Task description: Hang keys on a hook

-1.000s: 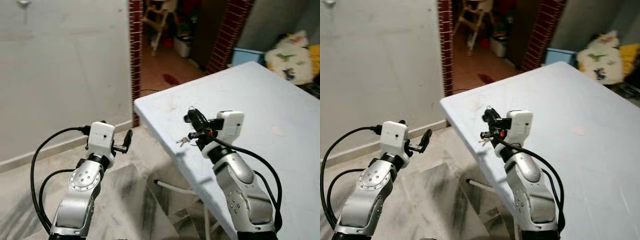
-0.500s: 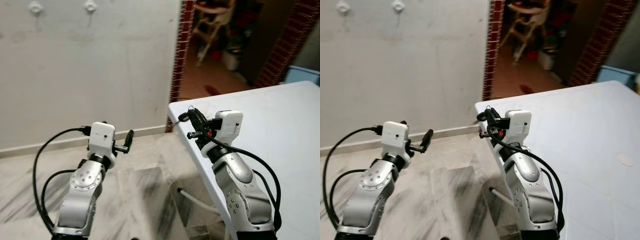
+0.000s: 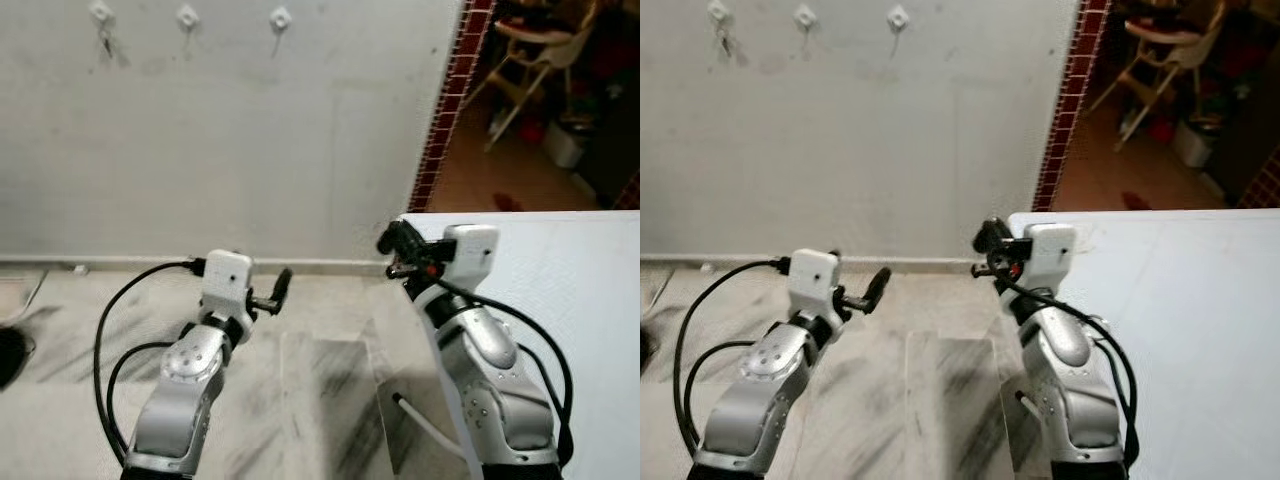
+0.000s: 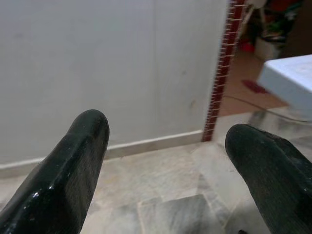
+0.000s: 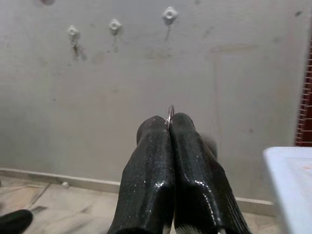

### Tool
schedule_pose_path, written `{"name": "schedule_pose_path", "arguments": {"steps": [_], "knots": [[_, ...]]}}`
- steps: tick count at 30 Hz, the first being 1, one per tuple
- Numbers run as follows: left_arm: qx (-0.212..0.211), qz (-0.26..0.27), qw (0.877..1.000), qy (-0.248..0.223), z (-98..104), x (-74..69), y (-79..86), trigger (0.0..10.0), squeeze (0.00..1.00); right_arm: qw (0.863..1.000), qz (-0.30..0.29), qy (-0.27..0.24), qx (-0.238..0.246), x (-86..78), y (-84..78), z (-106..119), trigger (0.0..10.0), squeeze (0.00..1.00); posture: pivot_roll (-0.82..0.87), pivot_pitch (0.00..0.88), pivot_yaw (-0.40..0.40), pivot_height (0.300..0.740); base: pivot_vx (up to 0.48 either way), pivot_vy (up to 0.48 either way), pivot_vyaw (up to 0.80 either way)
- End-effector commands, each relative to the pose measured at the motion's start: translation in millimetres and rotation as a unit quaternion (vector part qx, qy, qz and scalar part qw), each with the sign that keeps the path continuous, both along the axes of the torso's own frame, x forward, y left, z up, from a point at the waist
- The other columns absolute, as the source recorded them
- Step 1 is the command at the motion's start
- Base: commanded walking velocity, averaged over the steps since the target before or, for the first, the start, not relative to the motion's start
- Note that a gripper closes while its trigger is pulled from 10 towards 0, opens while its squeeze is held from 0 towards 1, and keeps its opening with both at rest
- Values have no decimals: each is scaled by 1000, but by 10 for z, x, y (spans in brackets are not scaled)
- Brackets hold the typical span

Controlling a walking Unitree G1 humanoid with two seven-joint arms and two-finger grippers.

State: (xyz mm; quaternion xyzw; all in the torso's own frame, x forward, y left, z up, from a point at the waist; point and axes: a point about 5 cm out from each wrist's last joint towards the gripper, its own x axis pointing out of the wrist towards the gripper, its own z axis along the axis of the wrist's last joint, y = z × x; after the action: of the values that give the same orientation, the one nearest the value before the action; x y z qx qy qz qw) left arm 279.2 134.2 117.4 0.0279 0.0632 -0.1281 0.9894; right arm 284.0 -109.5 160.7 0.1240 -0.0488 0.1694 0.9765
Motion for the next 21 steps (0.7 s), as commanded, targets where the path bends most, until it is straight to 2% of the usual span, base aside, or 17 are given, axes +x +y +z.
{"name": "schedule_pose_path", "arguments": {"steps": [1,3,11,21], "knots": [[-1,-1,1000,-1,20,0,-9,10000,0,1000,-4,0,-3,-5,-20,12,10000,0,142,0,-69,740,0,0,0],[-1,-1,1000,0,18,0,-8,10000,0,1000,-3,0,-4,-5,-19,12,10000,0,142,0,-69,740,0,0,0],[0,-1,1000,3,14,-6,-7,10000,0,1000,-3,4,-12,-15,-45,-15,10000,0,143,0,-70,740,0,336,0],[1,-3,1000,6,14,12,-8,10000,0,1000,-7,3,-8,-6,-42,-3,10000,0,143,0,-65,740,0,458,0]]}}
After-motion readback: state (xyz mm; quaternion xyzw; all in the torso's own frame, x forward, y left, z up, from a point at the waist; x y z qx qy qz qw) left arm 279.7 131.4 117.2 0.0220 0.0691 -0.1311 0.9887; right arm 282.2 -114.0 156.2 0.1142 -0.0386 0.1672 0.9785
